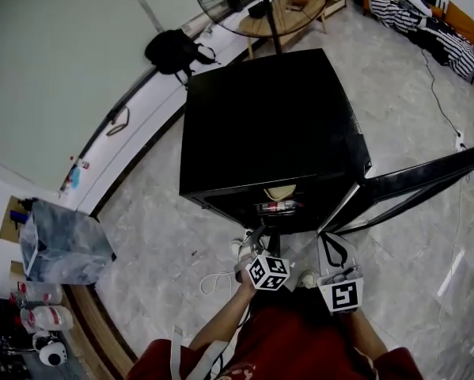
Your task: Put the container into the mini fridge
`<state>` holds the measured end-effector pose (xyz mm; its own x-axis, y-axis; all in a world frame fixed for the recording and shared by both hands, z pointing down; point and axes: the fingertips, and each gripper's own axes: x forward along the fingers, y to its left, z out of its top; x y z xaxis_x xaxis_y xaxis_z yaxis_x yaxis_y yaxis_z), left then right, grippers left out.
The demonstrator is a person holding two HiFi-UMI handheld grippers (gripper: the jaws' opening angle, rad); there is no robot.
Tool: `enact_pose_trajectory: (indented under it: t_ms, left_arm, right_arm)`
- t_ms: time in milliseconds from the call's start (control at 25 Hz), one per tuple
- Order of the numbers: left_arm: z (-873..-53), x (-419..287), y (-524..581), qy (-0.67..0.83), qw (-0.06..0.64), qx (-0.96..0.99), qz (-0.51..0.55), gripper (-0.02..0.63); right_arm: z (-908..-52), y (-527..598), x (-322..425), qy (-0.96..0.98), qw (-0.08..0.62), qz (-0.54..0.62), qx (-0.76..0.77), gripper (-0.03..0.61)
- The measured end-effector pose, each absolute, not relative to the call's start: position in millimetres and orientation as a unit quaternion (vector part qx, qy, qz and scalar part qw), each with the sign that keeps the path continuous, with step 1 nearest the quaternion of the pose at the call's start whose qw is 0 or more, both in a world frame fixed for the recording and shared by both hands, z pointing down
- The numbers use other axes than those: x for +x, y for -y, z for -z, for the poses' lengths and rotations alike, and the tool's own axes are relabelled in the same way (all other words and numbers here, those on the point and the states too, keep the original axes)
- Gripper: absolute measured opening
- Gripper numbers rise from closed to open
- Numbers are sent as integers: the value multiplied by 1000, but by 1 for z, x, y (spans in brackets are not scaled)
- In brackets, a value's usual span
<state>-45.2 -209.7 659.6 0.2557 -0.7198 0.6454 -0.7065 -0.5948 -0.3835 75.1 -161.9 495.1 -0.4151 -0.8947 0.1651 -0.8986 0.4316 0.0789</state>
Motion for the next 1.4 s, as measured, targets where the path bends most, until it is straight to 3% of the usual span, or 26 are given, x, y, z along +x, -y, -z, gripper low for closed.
enact_pose_trajectory:
  t_ms: [480,840,1200,1400]
  left_arm:
    - [-578,-93,175,-584,-64,-776,231,138]
    - [-499,-131,161,-655,-39,-749,97,137]
    - [-468,-150,151,-678,-17,-732,66,107]
    - [-461,-156,148,-680,-7,-731,50,37]
  right_arm:
    - [-484,176,55,860,80,-5,504,0]
    - [-462,182,43,866,74,10,494,0]
    - [-452,183,28,878,48,24,476,0]
    - [-449,186,32,875,44,25,482,0]
